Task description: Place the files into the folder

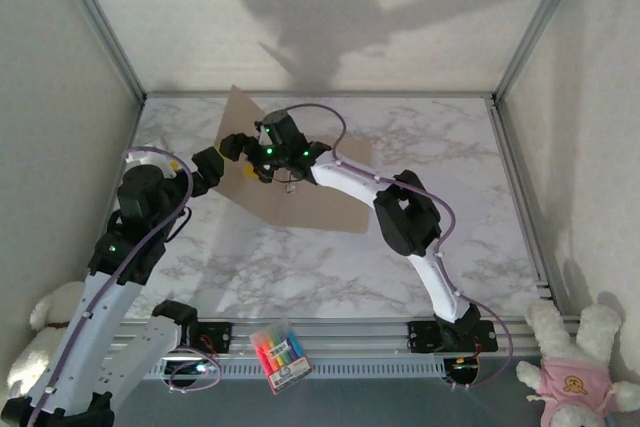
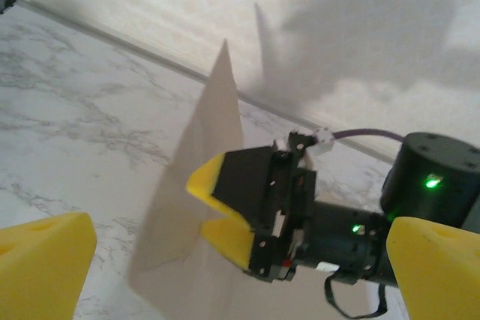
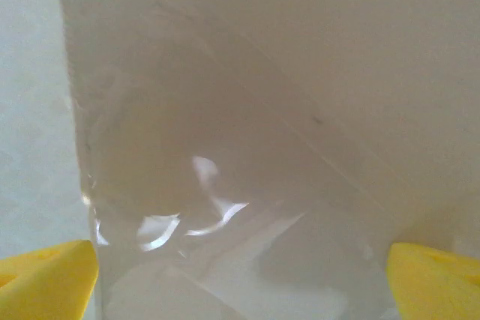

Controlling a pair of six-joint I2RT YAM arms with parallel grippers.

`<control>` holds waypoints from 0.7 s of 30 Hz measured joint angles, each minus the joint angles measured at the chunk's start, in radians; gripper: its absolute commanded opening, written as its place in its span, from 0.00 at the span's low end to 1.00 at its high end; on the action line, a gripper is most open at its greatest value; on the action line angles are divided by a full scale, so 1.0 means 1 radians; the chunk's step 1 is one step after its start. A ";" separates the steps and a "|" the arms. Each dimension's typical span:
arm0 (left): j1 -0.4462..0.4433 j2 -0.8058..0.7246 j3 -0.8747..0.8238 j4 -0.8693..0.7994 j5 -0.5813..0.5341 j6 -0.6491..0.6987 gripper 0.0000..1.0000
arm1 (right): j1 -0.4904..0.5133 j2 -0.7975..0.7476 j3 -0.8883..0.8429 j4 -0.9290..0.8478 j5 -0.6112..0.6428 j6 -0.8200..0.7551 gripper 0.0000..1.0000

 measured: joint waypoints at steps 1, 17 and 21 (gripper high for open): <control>0.000 0.005 -0.001 0.000 -0.001 0.000 1.00 | 0.003 0.012 0.000 0.003 -0.003 0.005 0.99; 0.000 0.165 -0.014 0.035 0.073 -0.038 0.99 | -0.021 -0.091 -0.040 -0.111 -0.014 -0.114 0.99; 0.000 0.236 -0.019 0.085 0.143 -0.057 0.99 | -0.065 -0.239 -0.126 -0.190 0.009 -0.174 0.99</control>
